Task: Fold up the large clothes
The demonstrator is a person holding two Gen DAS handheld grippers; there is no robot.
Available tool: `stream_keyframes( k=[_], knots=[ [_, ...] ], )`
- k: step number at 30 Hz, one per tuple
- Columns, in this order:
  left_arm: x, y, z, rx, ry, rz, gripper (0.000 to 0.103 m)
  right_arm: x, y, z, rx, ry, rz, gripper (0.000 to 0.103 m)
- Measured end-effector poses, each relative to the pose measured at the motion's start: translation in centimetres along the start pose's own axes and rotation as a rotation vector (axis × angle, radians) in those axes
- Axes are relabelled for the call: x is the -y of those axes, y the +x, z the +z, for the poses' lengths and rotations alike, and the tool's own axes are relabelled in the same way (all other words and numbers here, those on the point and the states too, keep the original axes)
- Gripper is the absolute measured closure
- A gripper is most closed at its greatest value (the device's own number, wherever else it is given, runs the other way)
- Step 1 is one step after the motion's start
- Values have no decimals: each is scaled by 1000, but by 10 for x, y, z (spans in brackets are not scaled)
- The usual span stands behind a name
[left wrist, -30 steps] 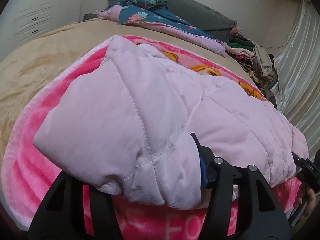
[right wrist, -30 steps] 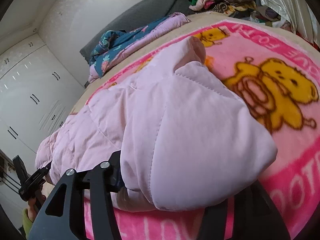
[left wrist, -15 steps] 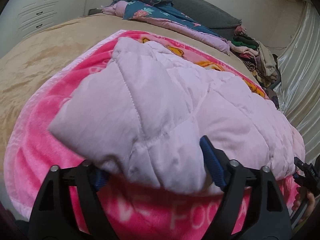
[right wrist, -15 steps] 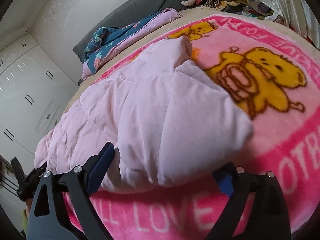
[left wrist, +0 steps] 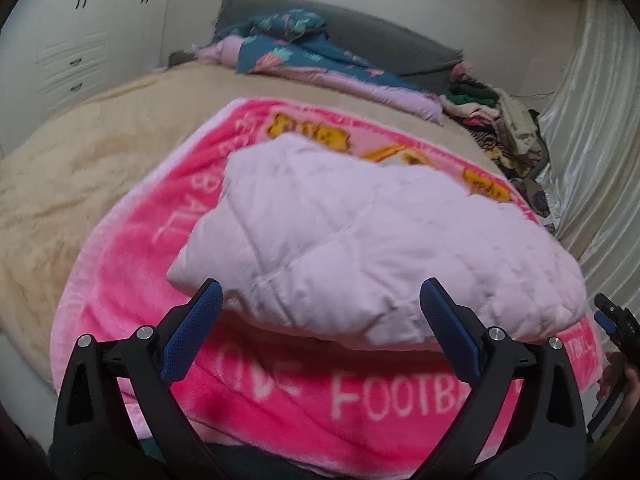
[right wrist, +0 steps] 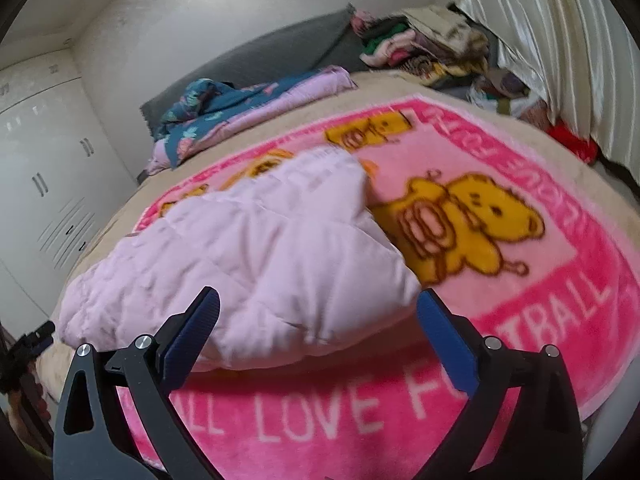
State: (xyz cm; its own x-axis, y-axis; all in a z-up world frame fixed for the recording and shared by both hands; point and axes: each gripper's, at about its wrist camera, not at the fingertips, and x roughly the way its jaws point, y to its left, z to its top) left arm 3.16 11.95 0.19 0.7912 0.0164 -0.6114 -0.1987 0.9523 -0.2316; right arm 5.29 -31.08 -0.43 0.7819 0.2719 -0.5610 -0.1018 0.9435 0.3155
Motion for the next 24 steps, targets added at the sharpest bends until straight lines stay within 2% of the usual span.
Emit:
stream_keyframes(
  k=[7, 11, 15, 24],
  knots=[
    [18, -26, 4, 64, 37, 9, 10, -44, -33, 9, 80, -131, 50, 4],
    [26, -32, 1, 70, 40, -1, 9, -70, -49, 7, 115, -197, 77, 4],
    [34, -35, -6, 76, 33, -9, 9, -89, -57, 0, 122, -230, 109, 4],
    [53, -32, -22, 76, 56, -28, 9, -115, -51, -32, 90, -305, 121, 4]
  ],
)
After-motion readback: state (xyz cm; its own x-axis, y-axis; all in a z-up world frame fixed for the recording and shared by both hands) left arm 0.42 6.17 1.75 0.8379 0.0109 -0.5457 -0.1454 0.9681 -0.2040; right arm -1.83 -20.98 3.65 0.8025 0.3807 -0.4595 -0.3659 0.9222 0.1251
